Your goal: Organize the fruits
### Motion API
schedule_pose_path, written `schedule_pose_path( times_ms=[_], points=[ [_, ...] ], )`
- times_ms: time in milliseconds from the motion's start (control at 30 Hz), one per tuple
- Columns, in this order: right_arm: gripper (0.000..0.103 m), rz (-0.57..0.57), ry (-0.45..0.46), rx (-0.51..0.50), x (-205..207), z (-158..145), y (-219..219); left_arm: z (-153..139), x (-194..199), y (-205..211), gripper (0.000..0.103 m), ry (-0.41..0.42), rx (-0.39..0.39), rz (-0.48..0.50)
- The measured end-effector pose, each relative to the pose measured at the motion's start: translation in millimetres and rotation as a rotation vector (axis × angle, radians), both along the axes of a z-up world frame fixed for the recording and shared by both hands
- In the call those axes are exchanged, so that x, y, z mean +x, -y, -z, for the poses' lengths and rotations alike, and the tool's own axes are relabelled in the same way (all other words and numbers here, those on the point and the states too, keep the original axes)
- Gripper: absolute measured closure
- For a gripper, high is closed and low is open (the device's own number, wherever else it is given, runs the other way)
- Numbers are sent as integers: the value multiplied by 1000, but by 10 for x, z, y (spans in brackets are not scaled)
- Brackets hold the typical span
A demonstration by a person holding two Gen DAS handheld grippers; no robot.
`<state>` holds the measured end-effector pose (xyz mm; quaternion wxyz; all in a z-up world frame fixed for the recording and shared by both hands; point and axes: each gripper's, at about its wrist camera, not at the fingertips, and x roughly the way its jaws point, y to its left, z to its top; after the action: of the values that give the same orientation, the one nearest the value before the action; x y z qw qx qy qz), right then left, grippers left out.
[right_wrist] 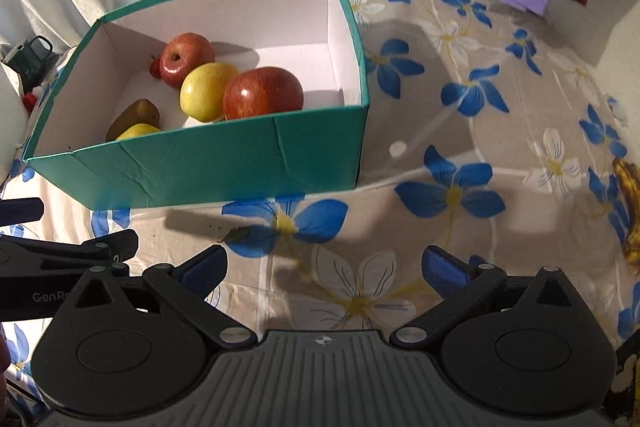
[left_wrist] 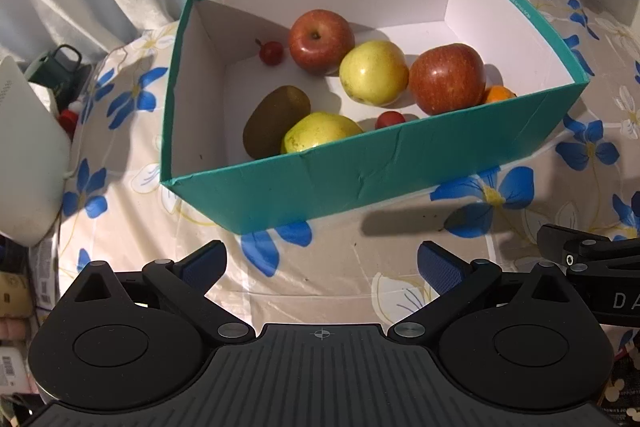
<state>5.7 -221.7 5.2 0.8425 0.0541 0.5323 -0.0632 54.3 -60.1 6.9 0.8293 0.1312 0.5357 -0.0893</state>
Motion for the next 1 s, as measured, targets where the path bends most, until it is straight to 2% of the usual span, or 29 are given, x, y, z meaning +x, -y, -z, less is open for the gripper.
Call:
schedule_pose_path(
  times_ms=[133,300,500,1000],
  points=[
    [0,33,-41,18,-22,68,-7,34,28,-40,0,-31,0,-21],
    [0,11,-89,-21,39,117,-90,64,46,-42,0,-40,39,-29],
    [0,-1,-103,-69,119,121,-174,56,100,-52,0,-28,73,-47],
    [0,-7,-112,-87,211,133,-204,78,172,-57,0,-32,64,-61]
  ],
)
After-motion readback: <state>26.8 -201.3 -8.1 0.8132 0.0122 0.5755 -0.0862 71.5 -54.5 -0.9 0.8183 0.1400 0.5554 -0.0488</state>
